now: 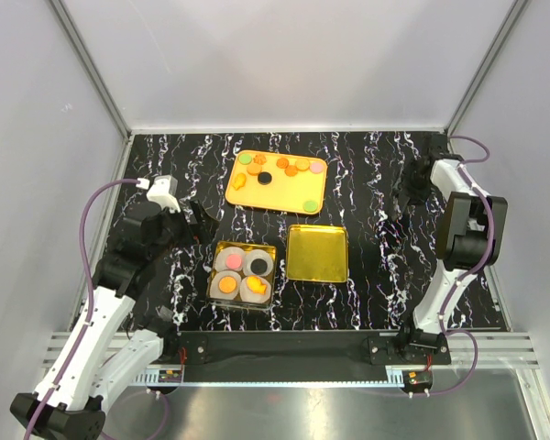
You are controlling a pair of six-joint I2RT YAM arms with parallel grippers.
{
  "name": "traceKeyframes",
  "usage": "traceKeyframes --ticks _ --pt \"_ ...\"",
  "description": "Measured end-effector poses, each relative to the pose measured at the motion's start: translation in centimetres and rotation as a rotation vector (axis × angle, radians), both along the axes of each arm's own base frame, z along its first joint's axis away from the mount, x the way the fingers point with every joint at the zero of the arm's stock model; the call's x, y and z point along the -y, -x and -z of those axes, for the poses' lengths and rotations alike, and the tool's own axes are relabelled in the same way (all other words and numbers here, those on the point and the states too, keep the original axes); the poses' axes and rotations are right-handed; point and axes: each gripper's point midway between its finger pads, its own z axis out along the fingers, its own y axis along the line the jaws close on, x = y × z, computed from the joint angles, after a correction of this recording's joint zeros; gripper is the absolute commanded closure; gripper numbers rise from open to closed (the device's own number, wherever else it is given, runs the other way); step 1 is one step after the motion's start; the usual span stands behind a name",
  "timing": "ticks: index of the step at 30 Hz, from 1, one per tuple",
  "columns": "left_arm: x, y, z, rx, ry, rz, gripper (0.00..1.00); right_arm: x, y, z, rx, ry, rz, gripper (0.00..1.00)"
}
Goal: Pack the cookies
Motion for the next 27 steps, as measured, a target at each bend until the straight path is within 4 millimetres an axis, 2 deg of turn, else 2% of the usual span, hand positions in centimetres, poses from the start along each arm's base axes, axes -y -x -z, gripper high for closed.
traceKeyframes --ticks 16,26,27 --pt "0.1 0.0 0.0 0.000 0.003 0.004 0.01 -0.2 1.1 1.8 -0.038 -0.006 0.000 0.37" --pt "0.2 0.0 0.0 0.000 0.005 0.009 0.01 -0.3 1.6 2.3 -0.053 -0.009 0.000 0.26" --pt "0.2 0.0 0.0 0.000 0.005 0.009 0.01 -0.3 1.6 2.3 -0.053 -0.009 0.000 0.23"
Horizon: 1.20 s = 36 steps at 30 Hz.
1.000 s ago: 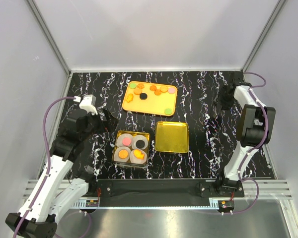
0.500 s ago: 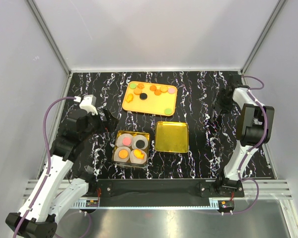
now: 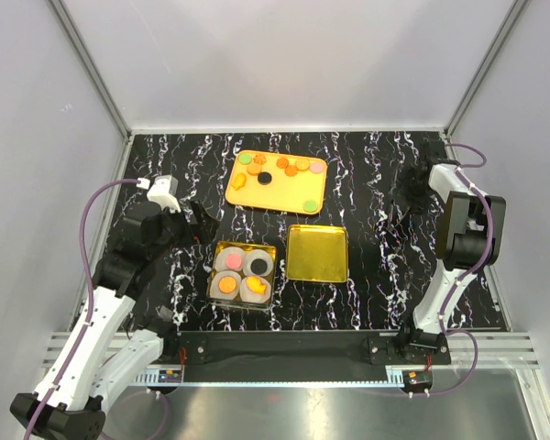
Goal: Pack the cookies
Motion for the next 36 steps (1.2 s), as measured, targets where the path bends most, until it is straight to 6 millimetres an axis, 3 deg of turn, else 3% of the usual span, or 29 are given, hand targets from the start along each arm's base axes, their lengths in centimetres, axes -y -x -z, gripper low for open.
traceKeyframes --ticks 6,12,15,19,22,25,26,27,30,36 --pt "0.1 0.0 0.0 -0.001 0.002 0.004 0.01 -0.1 0.5 0.4 -0.015 -0.002 0.000 0.14" --pt "0.1 0.0 0.1 -0.004 0.002 0.006 0.01 -0.2 1.4 0.0 -0.032 -0.003 0.003 0.13" --pt "0.1 0.0 0.2 -0.008 0.001 0.006 0.01 0.0 1.9 -2.0 -0.005 0.017 0.013 0.14" --pt "0.1 0.0 0.2 -0.008 0.001 0.006 0.01 -0.8 2.8 -6.9 0.092 0.059 0.007 0.19" --pt "0.1 0.0 0.2 -0.008 0.001 0.006 0.01 -4.7 3.1 -10.7 0.182 0.106 -0.073 0.28" --pt "0.1 0.0 0.2 -0.008 0.001 0.006 0.01 -12.8 4.0 -12.1 0.231 0.092 -0.238 0.37" --pt "0.1 0.0 0.2 -0.009 0.001 0.006 0.01 -16.1 4.8 -11.9 0.230 0.076 -0.306 0.40" --pt "0.1 0.0 0.2 -0.009 0.000 0.006 0.01 -18.3 5.5 -11.5 0.222 0.067 -0.351 0.46" --pt "0.1 0.0 0.2 -0.008 0.000 0.003 0.01 -24.0 7.7 -9.6 0.178 0.058 -0.462 0.50" --pt "-0.2 -0.2 0.2 -0.007 -0.008 -0.013 0.01 -30.8 10.7 -4.4 0.072 0.081 -0.567 0.55"
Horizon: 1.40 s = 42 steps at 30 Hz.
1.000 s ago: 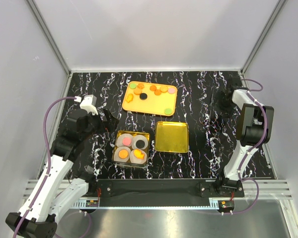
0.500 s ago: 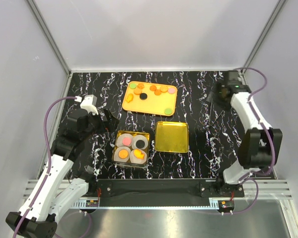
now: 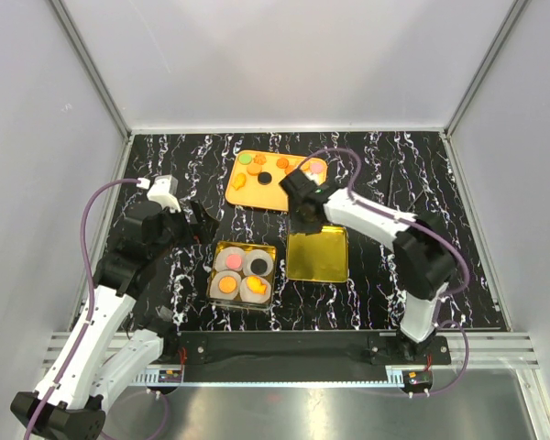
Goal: Pack the cookies
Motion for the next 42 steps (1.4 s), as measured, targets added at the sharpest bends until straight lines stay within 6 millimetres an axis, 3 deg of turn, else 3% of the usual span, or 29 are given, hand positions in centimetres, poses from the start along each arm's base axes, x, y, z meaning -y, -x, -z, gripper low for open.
traceKeyframes --ticks 5,10,19,24,27,33,36,42 --pt "-0.1 -0.1 0.3 -0.009 -0.007 -0.008 0.01 -2.6 1.7 3.4 -0.057 0.028 -0.027 0.55" --pt "-0.2 -0.1 0.5 -0.018 -0.011 -0.010 0.01 -4.2 2.2 5.2 -0.076 0.034 -0.031 0.56" --pt "-0.2 -0.1 0.5 -0.018 -0.011 -0.010 0.01 -4.3 2.2 6.2 -0.078 0.055 -0.010 0.55" --pt "-0.1 -0.1 0.5 -0.018 -0.011 -0.009 0.01 -3.3 2.2 5.1 -0.056 0.060 0.004 0.54" --pt "-0.1 -0.1 0.5 -0.018 -0.010 -0.009 0.01 -1.1 2.4 3.2 -0.036 0.035 0.039 0.53" --pt "0.0 -0.1 0.6 -0.024 -0.008 -0.003 0.01 8.8 3.1 -0.6 0.024 -0.031 0.244 0.52" --pt "0.1 -0.2 0.7 -0.031 -0.006 -0.001 0.01 11.3 4.0 0.1 0.014 -0.022 0.300 0.52" --pt "0.1 -0.1 0.7 -0.033 0.001 -0.002 0.01 14.6 6.1 4.3 -0.088 0.010 0.368 0.53"
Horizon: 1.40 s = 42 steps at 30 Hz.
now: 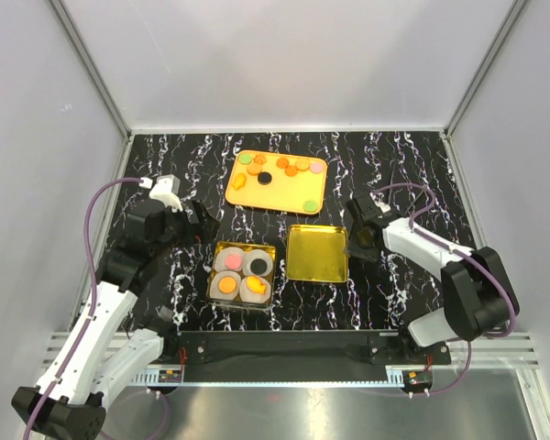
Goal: Pack the cookies
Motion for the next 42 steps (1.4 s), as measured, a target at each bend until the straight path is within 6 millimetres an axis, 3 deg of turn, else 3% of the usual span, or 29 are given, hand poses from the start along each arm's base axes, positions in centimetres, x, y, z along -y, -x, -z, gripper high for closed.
traceKeyframes --ticks 7,12,17,18,20,23,26,30,34,42 --pt "0.2 0.1 0.0 -0.002 0.006 0.011 0.01 -0.9 -1.1 1.9 -0.010 -0.041 -0.004 0.62" --pt "1.6 0.2 -0.4 0.006 0.049 0.082 0.01 -1.5 -2.0 2.7 -0.002 -0.062 -0.009 0.69" --pt "4.3 -0.3 0.6 -0.063 0.114 0.191 0.01 -1.7 -2.6 2.8 0.019 -0.082 -0.011 0.90" --pt "5.0 -0.5 1.2 -0.092 0.122 0.207 0.01 -1.7 -2.5 2.7 0.019 -0.085 -0.017 0.98" --pt "6.6 -0.6 2.4 -0.153 0.123 0.249 0.01 -1.8 -2.3 2.6 0.019 -0.098 -0.020 1.00" --pt "9.6 -0.4 2.9 -0.217 0.115 0.322 0.01 -1.6 -2.1 1.7 0.032 -0.127 -0.013 1.00" --pt "11.8 -1.3 2.6 -0.239 0.121 0.351 0.01 -1.3 -2.6 0.2 0.073 -0.156 -0.003 1.00" --pt "13.3 -3.7 3.0 -0.274 0.120 0.337 0.02 -1.4 -2.8 -1.3 0.107 -0.183 -0.006 1.00" --pt "14.6 -5.7 4.9 -0.332 0.112 0.325 0.03 -1.5 -2.8 -2.9 0.131 -0.199 -0.016 1.00" --pt "16.9 -6.8 8.4 -0.449 0.162 0.351 0.04 -2.2 -3.3 -6.8 0.201 -0.248 -0.044 1.00"
